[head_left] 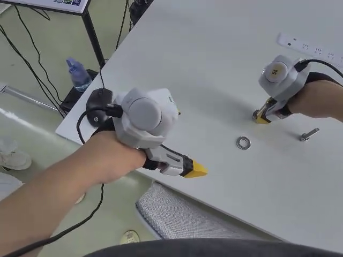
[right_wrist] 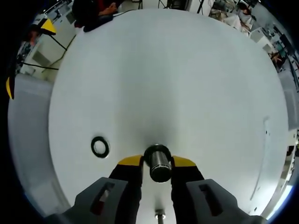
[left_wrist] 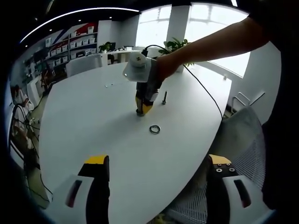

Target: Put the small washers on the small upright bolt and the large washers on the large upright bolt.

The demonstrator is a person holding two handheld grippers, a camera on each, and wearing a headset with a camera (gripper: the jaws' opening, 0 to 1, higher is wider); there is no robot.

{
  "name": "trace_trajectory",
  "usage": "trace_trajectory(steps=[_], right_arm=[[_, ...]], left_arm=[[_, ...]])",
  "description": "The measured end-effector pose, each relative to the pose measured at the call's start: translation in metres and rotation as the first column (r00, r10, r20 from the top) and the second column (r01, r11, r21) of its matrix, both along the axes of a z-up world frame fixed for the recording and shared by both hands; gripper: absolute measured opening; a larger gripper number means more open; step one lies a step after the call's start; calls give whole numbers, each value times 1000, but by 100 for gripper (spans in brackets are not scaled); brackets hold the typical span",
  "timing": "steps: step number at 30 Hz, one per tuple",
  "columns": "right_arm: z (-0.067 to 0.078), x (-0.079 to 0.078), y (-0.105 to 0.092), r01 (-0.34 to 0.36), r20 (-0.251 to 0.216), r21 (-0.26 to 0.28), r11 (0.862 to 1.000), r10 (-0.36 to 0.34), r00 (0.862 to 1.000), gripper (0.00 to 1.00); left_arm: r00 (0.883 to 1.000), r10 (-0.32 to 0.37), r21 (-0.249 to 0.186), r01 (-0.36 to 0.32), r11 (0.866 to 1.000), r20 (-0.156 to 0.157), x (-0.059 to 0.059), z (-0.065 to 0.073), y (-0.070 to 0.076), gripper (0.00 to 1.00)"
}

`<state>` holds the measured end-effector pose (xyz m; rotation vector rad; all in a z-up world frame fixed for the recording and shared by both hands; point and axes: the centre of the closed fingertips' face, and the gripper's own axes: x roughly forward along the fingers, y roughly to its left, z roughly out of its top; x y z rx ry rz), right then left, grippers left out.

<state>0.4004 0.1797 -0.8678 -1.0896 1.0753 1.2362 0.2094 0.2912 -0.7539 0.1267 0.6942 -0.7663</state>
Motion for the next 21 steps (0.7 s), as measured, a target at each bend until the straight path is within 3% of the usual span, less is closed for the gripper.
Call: trace_trajectory(steps=[6, 10, 21], right_arm=[[4, -3, -1, 1, -1, -3, 1000, -1, 1000, 24], [0, -6, -7, -23, 12, -39, 999, 24, 1000, 24], [5, -8, -5, 0, -12, -8, 1000, 0, 1000, 25]], left_arm=[[1000, -7, 3, 7, 1000, -6, -1, -2, 1, 84], [1000, -8, 6, 8, 1000, -8, -1, -3, 2, 83], [1000, -5, 14, 6, 1000, -14, -2, -4, 7, 83]])
